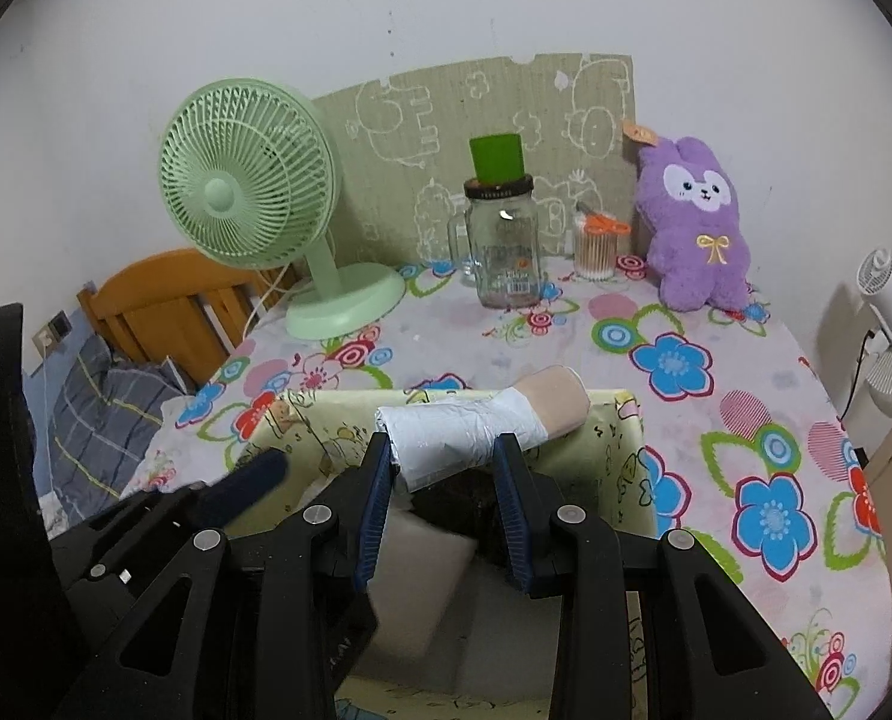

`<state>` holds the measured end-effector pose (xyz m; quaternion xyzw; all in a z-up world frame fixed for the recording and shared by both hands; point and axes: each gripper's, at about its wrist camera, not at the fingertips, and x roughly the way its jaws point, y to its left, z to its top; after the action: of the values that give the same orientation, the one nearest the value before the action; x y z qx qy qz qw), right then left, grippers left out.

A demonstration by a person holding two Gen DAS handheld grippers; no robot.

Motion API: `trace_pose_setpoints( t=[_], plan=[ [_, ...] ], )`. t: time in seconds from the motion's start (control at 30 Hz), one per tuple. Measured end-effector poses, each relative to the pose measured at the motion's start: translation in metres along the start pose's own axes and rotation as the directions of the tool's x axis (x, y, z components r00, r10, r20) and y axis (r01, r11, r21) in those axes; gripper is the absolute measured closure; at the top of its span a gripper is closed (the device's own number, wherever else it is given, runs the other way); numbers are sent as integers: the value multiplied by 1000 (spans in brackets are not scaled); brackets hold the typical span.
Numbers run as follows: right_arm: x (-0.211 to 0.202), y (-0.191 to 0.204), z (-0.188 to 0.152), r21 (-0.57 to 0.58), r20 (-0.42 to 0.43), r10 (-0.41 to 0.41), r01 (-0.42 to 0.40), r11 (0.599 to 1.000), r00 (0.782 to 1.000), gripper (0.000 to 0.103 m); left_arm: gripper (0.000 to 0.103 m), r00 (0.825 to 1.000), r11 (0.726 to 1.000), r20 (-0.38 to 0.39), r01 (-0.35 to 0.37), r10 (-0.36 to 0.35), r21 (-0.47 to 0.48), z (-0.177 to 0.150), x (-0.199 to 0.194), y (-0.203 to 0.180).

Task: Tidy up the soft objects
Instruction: 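Lower the tissue and cloth roll into the basket and open both grippers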

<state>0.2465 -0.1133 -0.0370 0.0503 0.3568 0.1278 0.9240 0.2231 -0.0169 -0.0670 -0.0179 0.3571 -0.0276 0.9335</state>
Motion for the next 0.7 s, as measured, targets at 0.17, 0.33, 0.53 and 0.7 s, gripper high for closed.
trace_pose_setpoints(
  t=[0.17,0.33,0.53,0.7],
  plan=[
    [4,1,-2,-6,-9,26,-26,1000,1000,65,37,1000,1000,-8,12,-12,4,-1,1,3],
    [6,2,-2,-10,-15,38,-38,999,999,65,26,1000,1000,-8,15,-14,11,-2,-2,2],
    [-1,6,-4,-18,-15,57,-57,998,998,64,25,1000,1000,-11,27,-27,2,-5,-9,4],
    [-6,3,-9,-13,-1,21,-21,1000,1000,18,20,999,999,-3,40,-40,12,-10,-16,2]
  ],
)
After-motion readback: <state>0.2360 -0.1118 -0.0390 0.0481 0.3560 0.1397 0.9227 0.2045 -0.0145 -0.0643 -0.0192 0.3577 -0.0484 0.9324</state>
